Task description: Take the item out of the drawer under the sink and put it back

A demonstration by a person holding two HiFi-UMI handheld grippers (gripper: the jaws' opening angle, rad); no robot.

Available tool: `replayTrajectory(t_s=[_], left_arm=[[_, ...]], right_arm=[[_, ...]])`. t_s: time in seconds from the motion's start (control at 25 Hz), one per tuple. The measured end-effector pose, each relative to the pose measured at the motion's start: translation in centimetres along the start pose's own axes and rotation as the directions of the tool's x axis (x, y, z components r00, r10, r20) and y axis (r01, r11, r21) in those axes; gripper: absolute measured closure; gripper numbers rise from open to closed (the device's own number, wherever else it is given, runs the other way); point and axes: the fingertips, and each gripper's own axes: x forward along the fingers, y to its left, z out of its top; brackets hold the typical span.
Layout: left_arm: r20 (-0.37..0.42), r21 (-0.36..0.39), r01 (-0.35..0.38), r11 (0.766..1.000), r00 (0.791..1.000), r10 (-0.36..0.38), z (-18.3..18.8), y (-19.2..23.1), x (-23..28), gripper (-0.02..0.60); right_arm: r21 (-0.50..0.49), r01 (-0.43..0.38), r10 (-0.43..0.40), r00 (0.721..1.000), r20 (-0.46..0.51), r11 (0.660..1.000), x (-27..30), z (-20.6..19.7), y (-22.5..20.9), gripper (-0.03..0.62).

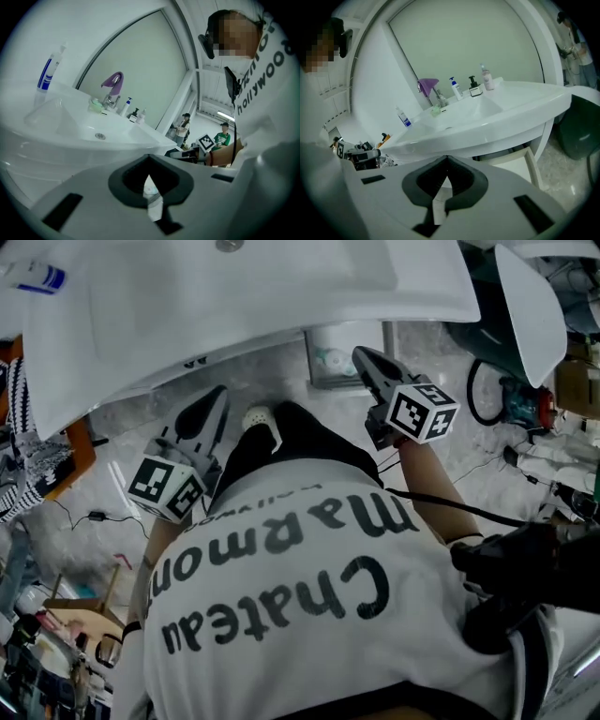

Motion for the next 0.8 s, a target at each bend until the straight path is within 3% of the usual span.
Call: replayTrajectory(t_s=[0.28,0.52,0.8], left_arm=[[-0.04,-0.019,-0.093,0.996,0.995,0.092,-2.5,-1.2,2.5,0.572],[-0.032,-0.034,-0.155,0.987,0.988,0.154,-3.9,-2.7,4.6,0.572],[-0.004,-0.101,-0.271,0.957,0.962,0.272,-5.4,-3.3,6.5,0.572]], right_arm=[[-0.036,-0.153,0.149,0.983,-0.111,0.988,1.5,-2.3,-2.1,0.583],[-0.084,-0.237,0.216,0.954,-0.206,0.968,3.0,-3.6,-3.9,0.583],[-0.157,-0.375,0.313,0.895,-0.318,0.914,4.3,-5.2,-5.1,0.582]])
